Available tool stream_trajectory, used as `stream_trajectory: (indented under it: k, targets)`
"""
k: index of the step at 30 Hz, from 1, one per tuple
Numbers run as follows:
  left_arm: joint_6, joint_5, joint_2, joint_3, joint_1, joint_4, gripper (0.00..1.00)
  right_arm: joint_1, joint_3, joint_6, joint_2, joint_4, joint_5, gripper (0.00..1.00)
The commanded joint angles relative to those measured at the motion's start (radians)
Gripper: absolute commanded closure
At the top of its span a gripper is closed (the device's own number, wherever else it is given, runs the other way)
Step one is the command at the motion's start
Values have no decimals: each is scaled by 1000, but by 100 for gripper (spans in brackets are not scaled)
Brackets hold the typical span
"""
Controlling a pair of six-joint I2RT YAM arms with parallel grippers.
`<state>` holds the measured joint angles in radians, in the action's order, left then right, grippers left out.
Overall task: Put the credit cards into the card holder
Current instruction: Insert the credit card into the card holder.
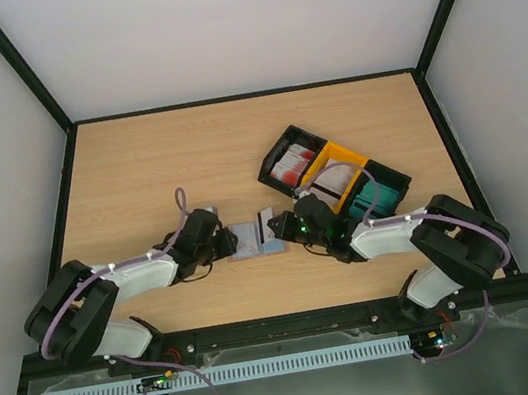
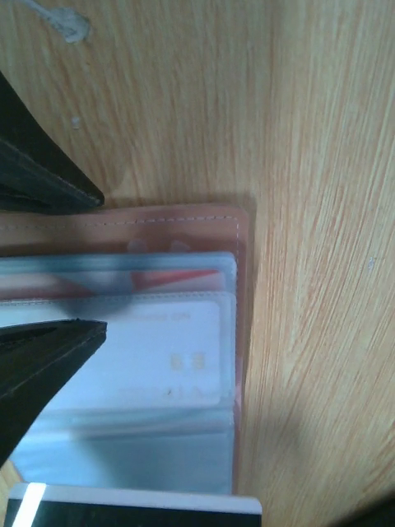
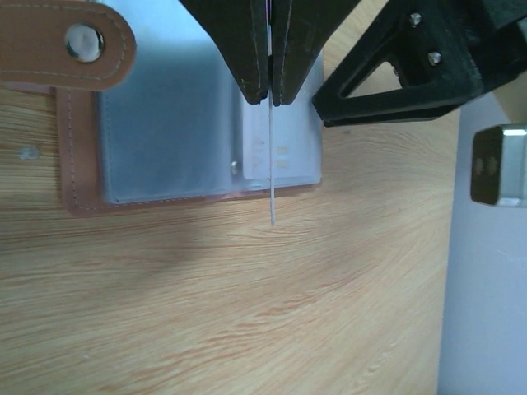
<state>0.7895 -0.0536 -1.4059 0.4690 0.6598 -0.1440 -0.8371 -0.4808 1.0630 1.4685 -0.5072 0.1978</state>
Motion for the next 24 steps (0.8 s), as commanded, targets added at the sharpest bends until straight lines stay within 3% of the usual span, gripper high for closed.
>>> stream_trajectory:
  k: [1,7,24]
  targets:
    - [-3,26,-58,4,-6,88,65,13,-4,16,46,-54,-12,98]
    - [3,55,-69,0,-6,120,74,25,14,25,98,-106,36,98]
    - [13,35,-81,-6,-6,103,75,21,52,112,248,-279,148,98]
